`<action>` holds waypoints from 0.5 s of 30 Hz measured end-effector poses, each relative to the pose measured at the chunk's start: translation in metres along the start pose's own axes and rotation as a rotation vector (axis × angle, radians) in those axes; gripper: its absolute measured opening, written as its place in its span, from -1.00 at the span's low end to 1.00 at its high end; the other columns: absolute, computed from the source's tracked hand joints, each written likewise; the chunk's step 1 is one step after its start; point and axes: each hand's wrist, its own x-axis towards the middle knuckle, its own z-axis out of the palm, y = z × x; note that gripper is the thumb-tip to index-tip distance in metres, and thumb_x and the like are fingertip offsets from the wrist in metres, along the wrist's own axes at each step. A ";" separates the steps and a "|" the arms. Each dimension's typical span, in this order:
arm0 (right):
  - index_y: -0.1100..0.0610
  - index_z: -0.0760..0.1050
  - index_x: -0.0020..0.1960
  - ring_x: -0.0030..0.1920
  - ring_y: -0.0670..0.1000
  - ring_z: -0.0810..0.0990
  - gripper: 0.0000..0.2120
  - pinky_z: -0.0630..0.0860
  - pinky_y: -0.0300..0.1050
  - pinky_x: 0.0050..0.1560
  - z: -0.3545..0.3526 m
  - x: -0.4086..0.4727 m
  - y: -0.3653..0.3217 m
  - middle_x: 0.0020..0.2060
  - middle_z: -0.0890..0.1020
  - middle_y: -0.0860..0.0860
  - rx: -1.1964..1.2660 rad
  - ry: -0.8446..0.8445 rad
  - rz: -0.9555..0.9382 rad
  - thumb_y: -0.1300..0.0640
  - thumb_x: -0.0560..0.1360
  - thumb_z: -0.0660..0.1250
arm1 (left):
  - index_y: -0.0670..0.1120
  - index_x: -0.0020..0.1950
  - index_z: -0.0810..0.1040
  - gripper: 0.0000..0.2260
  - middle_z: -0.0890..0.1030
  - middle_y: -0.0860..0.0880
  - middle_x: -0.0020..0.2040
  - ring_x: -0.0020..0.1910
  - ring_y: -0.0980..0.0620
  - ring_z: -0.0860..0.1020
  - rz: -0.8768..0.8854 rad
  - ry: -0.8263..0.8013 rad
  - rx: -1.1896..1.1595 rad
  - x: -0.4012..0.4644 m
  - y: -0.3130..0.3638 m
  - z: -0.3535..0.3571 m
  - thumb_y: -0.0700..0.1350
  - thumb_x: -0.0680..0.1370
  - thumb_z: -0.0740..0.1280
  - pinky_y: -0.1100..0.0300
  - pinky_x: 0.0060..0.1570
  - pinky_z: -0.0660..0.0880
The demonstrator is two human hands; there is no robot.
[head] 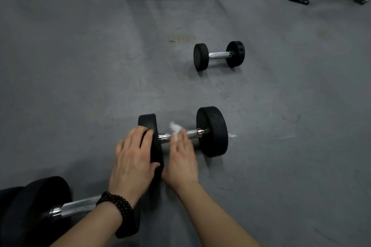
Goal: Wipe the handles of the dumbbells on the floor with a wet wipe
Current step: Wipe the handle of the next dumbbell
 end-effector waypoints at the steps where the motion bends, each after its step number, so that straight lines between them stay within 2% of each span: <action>1: 0.21 -0.10 0.59 0.53 0.05 -0.34 -0.13 -0.31 -0.03 0.52 0.001 -0.001 -0.005 0.58 -0.15 0.19 -0.015 -0.040 -0.091 0.01 0.47 0.31 | -0.18 0.39 0.43 -0.11 0.44 -0.15 0.36 0.38 -0.14 0.37 0.003 -0.005 0.010 -0.001 0.002 0.000 -0.07 0.13 0.69 -0.10 0.29 0.37; 3: 0.19 -0.04 0.59 0.54 0.04 -0.28 -0.16 -0.31 -0.05 0.49 0.003 0.002 0.000 0.58 -0.04 0.21 -0.056 -0.018 -0.149 0.02 0.47 0.31 | -0.20 0.44 0.39 -0.11 0.42 -0.17 0.41 0.43 -0.13 0.35 0.015 -0.016 0.047 -0.002 0.004 0.001 -0.06 0.18 0.66 -0.10 0.35 0.36; 5: 0.21 -0.02 0.59 0.58 0.11 -0.15 -0.14 -0.17 0.02 0.55 0.001 0.007 0.019 0.58 0.01 0.22 -0.087 0.060 -0.028 0.11 0.43 0.34 | -0.21 0.49 0.33 -0.10 0.37 -0.18 0.46 0.48 -0.12 0.30 0.025 -0.025 0.086 0.000 0.003 0.003 -0.04 0.23 0.63 -0.09 0.41 0.31; 7: 0.24 -0.06 0.59 0.58 0.14 -0.13 -0.13 -0.04 0.06 0.56 -0.008 0.012 0.035 0.58 -0.03 0.22 -0.103 0.083 0.085 0.23 0.40 0.31 | -0.20 0.53 0.25 -0.03 0.30 -0.17 0.52 0.53 -0.10 0.22 0.007 -0.060 0.122 0.002 0.004 0.004 0.02 0.23 0.61 -0.08 0.47 0.23; 9: 0.25 -0.15 0.59 0.58 0.15 -0.20 -0.12 -0.08 0.04 0.56 -0.013 0.015 0.034 0.58 -0.11 0.22 -0.089 0.061 0.141 0.19 0.44 0.30 | -0.21 0.57 0.14 0.09 0.19 -0.17 0.57 0.57 -0.09 0.12 -0.002 -0.111 0.157 0.007 0.005 0.006 0.12 0.21 0.61 -0.09 0.50 0.15; 11: 0.23 -0.22 0.58 0.57 0.14 -0.27 -0.05 -0.16 0.04 0.56 -0.013 0.018 0.015 0.58 -0.17 0.21 -0.053 0.020 0.128 0.05 0.45 0.33 | -0.22 0.59 0.05 0.16 0.09 -0.18 0.60 0.58 -0.10 0.05 -0.010 -0.133 0.176 0.012 0.005 0.009 0.16 0.20 0.59 -0.10 0.51 0.12; 14: 0.19 -0.19 0.59 0.55 0.07 -0.32 -0.07 -0.32 -0.02 0.52 -0.003 0.020 -0.005 0.59 -0.16 0.17 -0.105 -0.072 -0.097 -0.03 0.46 0.31 | -0.18 0.60 0.02 0.07 0.05 -0.16 0.61 0.58 -0.09 0.06 0.011 -0.094 0.166 0.020 -0.003 0.012 0.00 0.25 0.55 -0.10 0.50 0.15; 15: 0.20 -0.18 0.59 0.56 0.07 -0.29 -0.07 -0.33 -0.03 0.50 -0.002 0.023 -0.001 0.59 -0.13 0.17 -0.128 -0.064 -0.117 -0.01 0.46 0.32 | -0.15 0.61 -0.01 0.12 0.01 -0.14 0.61 0.59 -0.08 0.03 0.020 -0.112 0.175 0.023 -0.006 0.012 0.00 0.22 0.57 -0.09 0.51 0.12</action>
